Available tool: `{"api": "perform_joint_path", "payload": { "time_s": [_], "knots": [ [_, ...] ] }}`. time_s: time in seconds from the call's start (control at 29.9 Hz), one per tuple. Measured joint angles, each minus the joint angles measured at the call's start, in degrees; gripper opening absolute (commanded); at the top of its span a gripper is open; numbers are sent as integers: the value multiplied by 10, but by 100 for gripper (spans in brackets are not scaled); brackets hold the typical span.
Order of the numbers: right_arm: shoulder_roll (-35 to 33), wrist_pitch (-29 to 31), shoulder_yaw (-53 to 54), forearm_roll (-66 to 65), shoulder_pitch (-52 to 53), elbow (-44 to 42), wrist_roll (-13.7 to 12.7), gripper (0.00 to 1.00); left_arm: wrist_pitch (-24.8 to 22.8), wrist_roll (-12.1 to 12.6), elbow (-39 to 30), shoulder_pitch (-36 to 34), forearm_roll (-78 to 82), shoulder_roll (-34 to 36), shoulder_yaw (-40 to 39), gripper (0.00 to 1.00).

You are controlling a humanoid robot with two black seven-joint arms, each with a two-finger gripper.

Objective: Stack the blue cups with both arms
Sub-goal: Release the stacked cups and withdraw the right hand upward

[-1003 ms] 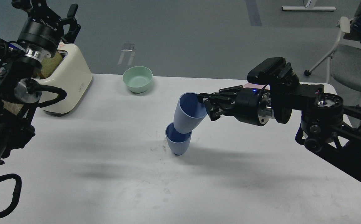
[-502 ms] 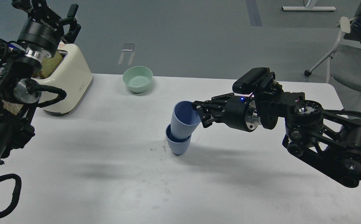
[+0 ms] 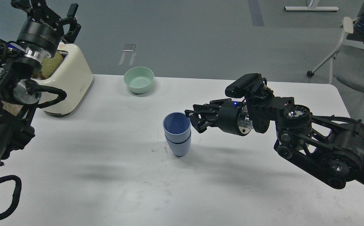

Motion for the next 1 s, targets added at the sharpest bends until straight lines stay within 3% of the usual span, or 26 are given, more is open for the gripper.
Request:
{"api": "perform_joint_path", "payload": {
  "time_s": [0.03,0.13,0.17,0.2,0.43,0.7,0.87,1.0],
  "knots": [
    [0,0,1,0,-1,0,0,53,0,0,0,0,0,0,0,97],
    [1,0,10,3,-1,4,1,75,-1,0,0,1,0,1,0,97],
    [1,0,17,5,-1,7,1,91,-1,0,-1,2,0,1,1,97],
    [2,0,29,7,-1,12,1,98,-2,-1,-1,3,0,1,1,97],
    [57,0,235,11,-2,2,2,100,-2,-4,-2,7,0,-3,4,97],
    [126,0,507,82,14,-129,8,100,-4,-5,0,9,0,-10,5,97],
    [92,0,580,182,22,-180,8,100,-21,-5,7,10,-16,-8,-1,97],
    [34,0,608,355,18,-251,9,100,-25,-3,14,10,-62,-6,-1,97]
  ]
}}
